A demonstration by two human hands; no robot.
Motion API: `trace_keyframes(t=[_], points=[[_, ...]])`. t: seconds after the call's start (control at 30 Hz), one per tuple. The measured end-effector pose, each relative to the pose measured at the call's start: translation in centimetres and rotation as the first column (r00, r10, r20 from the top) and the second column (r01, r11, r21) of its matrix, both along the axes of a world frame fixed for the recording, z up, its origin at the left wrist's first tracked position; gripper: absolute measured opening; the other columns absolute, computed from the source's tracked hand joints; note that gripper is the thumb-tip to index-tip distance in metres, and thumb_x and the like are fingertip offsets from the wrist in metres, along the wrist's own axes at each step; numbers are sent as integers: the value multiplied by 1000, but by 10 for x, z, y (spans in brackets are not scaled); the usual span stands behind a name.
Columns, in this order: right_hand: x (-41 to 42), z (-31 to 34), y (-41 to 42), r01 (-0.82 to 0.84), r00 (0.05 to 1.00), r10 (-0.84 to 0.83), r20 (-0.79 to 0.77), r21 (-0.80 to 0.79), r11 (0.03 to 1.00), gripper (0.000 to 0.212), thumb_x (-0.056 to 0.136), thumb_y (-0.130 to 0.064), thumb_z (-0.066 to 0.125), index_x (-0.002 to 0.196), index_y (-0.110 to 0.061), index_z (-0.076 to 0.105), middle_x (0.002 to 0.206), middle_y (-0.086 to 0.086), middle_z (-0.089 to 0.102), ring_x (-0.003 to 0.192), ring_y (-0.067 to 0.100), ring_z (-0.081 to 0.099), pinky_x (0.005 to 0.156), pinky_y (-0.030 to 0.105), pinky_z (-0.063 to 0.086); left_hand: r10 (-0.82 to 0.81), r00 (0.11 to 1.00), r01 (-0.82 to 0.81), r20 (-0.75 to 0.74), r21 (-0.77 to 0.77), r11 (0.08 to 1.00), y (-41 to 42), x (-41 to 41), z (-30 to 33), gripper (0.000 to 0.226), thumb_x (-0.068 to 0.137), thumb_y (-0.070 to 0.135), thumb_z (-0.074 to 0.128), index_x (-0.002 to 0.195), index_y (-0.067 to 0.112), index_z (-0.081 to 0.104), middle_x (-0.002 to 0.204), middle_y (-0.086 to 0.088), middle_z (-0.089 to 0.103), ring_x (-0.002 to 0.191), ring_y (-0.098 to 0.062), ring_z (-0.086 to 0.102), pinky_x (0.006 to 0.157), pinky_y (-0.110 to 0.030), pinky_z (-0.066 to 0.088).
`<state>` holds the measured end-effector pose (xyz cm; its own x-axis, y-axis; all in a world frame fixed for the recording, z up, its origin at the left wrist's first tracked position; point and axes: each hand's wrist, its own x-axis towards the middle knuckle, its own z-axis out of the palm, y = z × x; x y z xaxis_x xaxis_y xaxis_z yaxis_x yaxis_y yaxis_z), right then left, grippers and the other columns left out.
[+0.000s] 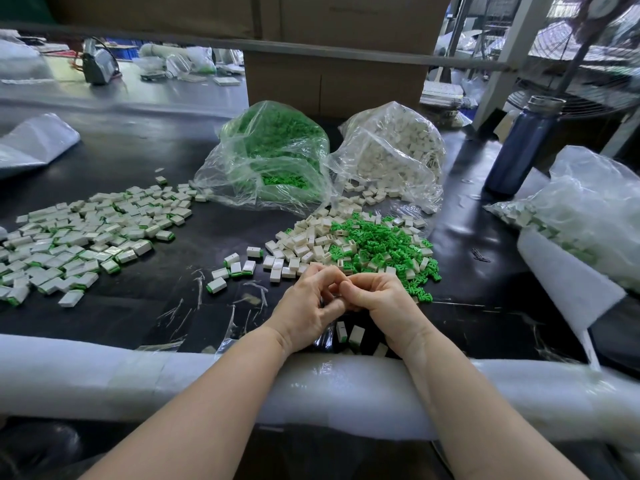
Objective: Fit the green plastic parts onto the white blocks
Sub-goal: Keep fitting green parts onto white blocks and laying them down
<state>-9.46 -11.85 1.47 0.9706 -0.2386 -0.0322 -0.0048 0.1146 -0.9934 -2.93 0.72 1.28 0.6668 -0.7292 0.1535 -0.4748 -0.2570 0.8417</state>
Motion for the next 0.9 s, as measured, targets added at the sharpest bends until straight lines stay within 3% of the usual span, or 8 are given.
trace_keyframes(t=[0.4,0.6,0.9], points=[[0,0,-1,-29,999,30,13,-10,1000,17,87,-2,57,79,-5,71,68,4,70,63,9,65,61,17,51,2,1000,-2,-2,-20,1000,0,1,0,25,84,6,60,83,30,54,96,5,46,87,-21,54,90,-35,46],[-1,0,0,-6,1000,6,21,0,1000,19,86,2,57,76,-6,72,66,4,70,61,10,65,60,18,52,-2,1000,2,4,-10,1000,-1,1,-2,18,84,8,61,86,25,57,103,-6,49,85,-24,55,88,-41,47],[0,-1,-1,0,1000,0,15,-13,1000,23,85,1,58,72,-11,74,68,6,70,63,13,66,62,21,53,-9,1000,9,16,-3,1000,-1,1,-2,20,84,11,62,85,30,55,103,-3,49,85,-22,55,88,-41,47]])
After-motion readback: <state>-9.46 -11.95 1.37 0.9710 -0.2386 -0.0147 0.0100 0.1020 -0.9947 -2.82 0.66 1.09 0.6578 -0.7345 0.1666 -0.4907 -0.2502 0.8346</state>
